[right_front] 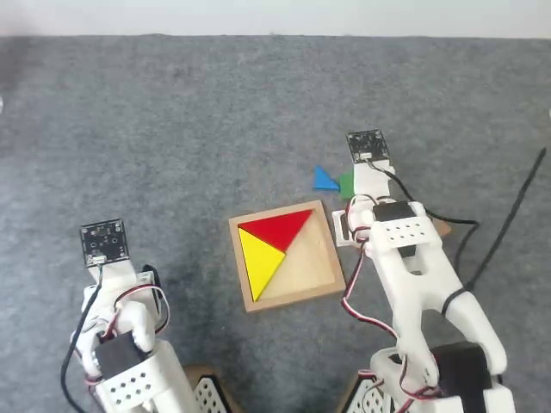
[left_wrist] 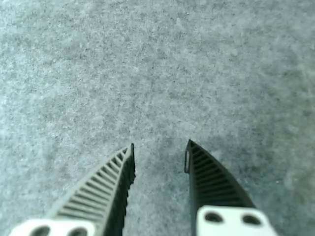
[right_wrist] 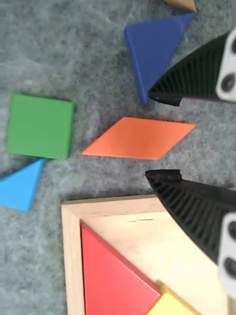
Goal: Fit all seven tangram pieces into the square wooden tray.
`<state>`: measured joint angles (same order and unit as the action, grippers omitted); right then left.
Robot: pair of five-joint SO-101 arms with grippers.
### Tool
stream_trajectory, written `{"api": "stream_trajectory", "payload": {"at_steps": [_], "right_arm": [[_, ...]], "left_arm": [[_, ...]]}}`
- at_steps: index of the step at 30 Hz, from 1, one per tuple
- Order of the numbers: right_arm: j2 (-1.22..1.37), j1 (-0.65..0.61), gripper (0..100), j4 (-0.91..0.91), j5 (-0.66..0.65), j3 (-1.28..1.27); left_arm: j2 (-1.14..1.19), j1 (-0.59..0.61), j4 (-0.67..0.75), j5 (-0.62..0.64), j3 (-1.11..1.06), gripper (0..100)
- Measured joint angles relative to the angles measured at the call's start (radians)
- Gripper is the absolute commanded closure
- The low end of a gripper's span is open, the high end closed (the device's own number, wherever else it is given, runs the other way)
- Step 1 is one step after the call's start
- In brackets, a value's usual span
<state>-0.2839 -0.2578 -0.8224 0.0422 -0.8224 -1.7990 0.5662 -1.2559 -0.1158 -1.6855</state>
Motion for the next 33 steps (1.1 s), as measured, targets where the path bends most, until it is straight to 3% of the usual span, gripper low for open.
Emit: {"api": "stream_trajectory", "payload": {"at_steps": [17,21,23,33], "right_arm": [[0.181,-0.006,78.0,0.043,0.002,0.069],[0.210,-0.025,87.9,0.043,0.002,0.071],[0.216,-0.023,92.6,0.043,0.028,0.071],[0.218,-0.015,91.9,0.028,0.173,0.071]], "left_arm": [[0.000,0.000,0.000,0.000,0.000,83],[0.000,0.000,0.000,0.000,0.000,83],[0.000,0.000,0.000,0.000,0.000,83],[0.000,0.000,0.000,0.000,0.000,83]]}}
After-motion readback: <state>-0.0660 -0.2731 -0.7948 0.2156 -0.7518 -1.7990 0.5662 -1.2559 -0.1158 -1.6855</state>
